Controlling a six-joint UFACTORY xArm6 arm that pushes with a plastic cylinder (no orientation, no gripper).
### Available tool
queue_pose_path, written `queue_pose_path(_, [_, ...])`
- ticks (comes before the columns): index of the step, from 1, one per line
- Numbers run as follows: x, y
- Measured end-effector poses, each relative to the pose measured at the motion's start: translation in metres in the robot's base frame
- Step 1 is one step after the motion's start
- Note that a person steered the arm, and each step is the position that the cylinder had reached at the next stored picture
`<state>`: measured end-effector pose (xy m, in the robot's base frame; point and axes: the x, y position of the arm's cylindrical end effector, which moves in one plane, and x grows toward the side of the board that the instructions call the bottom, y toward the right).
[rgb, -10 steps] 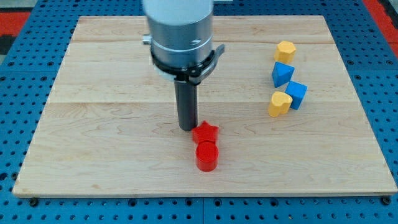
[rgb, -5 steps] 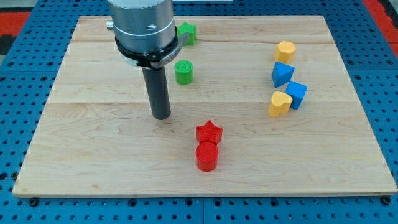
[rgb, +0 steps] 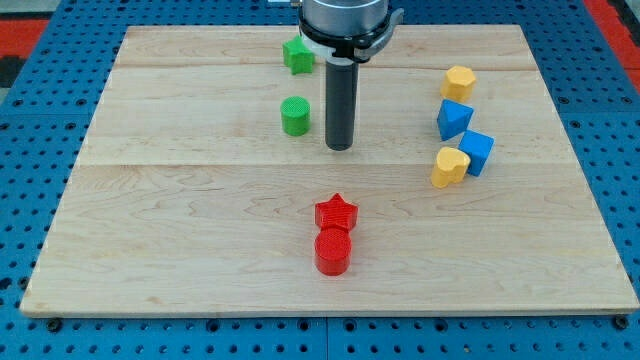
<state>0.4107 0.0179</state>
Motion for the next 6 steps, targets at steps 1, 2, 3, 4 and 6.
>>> queue_pose_path(1, [0.0000, 0.0000])
queue_pose_path(2, [0.0017, -0.0025])
queue_pose_path(3, [0.0017, -0.0018])
queue_pose_path(4, [0.0017, -0.0018])
queue_pose_path(6, [-0.0037, -0.0030])
